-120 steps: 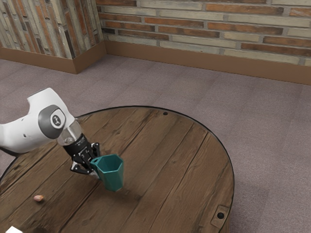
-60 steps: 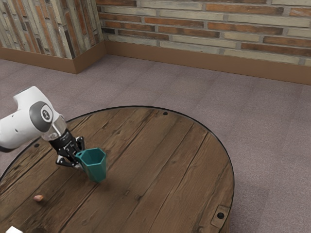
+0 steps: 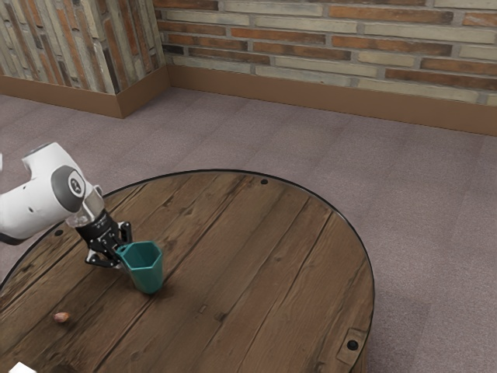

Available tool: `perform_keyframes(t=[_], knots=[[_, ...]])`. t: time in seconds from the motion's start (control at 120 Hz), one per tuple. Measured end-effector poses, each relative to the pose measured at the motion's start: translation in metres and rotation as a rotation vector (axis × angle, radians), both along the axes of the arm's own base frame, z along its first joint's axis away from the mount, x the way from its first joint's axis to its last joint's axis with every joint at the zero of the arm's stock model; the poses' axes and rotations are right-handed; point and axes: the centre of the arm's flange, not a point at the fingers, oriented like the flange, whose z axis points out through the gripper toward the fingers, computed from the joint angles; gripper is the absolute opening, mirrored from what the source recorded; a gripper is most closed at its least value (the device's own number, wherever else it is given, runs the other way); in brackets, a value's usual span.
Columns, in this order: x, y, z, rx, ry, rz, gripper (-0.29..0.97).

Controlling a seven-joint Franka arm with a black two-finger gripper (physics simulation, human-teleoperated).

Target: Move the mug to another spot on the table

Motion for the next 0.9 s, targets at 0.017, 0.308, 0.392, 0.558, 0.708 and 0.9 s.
perform_keyframes(t=[0.017,0.308,0.392,0.558,0.708,0.9], knots=[[0.0,0.0,0.0,0.001,-0.001,-0.003,-0.06],[0.003,-0.004,0.001,-0.013,-0.052,-0.022,0.33],[0.003,-0.003,0.002,-0.014,-0.065,-0.027,0.45],[0.0,0.006,0.009,-0.009,-0.09,-0.03,0.57],[-0.007,0.019,0.02,-0.006,-0.113,-0.021,0.63],[-0.006,0.015,0.03,-0.005,-0.137,-0.048,0.66]])
